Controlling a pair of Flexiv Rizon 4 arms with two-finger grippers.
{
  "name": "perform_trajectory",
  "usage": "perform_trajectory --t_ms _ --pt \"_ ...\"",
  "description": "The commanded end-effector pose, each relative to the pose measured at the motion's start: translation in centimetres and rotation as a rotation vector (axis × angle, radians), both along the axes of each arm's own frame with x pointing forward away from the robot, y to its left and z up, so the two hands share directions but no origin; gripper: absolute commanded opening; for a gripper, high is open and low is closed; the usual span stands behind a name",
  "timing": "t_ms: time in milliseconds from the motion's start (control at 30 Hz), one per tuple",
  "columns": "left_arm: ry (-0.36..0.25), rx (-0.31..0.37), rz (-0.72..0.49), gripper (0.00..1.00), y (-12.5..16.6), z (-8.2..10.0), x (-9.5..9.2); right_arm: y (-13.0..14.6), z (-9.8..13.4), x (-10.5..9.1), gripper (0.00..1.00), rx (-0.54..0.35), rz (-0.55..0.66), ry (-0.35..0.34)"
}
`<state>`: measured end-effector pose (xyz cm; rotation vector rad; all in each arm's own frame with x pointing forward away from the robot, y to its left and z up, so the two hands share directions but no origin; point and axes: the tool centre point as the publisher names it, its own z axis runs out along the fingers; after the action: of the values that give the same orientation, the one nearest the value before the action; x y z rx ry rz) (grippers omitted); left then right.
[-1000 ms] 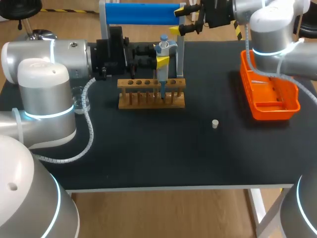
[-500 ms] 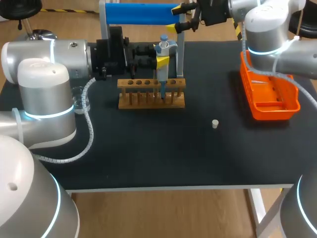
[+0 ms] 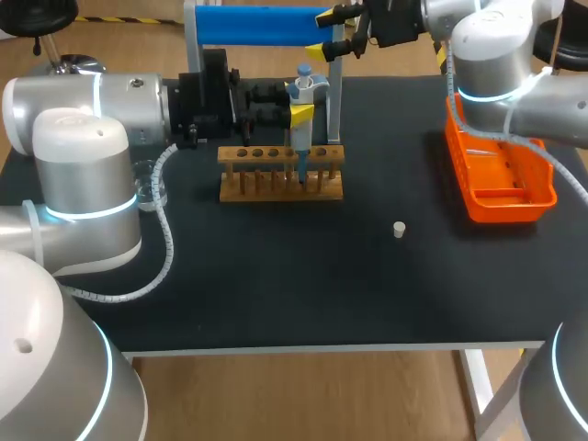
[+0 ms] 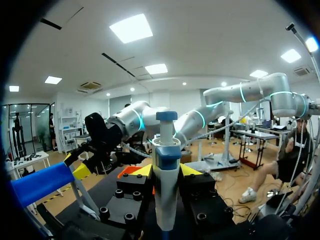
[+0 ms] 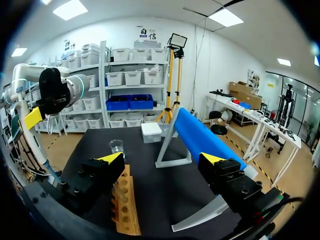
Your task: Invert the test tube, pick up the pipette, mount the tip to pipette, aspirate from beaker and dispense into the tube, eject the tip, return the pipette, and cap with the stopper.
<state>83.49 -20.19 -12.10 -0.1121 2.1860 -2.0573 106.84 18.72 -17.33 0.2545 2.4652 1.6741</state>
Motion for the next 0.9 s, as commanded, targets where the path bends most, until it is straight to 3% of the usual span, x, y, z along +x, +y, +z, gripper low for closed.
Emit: perform_trajectory --t_ms 33,767,900 --pt "-0.001 -0.001 0.004 0.0 -0.1 0.0 -0.1 0.0 0.0 0.1 1.0 -0.003 0.003 0.002" --pt "-0.001 -0.001 0.004 0.0 -0.1 0.0 -0.1 0.0 0.0 0.1 1.0 -0.003 0.003 0.002" --pt "0.002 0.022 0.023 0.0 1.3 0.0 0.2 0.0 0.0 0.1 1.0 -0.003 0.003 0.002"
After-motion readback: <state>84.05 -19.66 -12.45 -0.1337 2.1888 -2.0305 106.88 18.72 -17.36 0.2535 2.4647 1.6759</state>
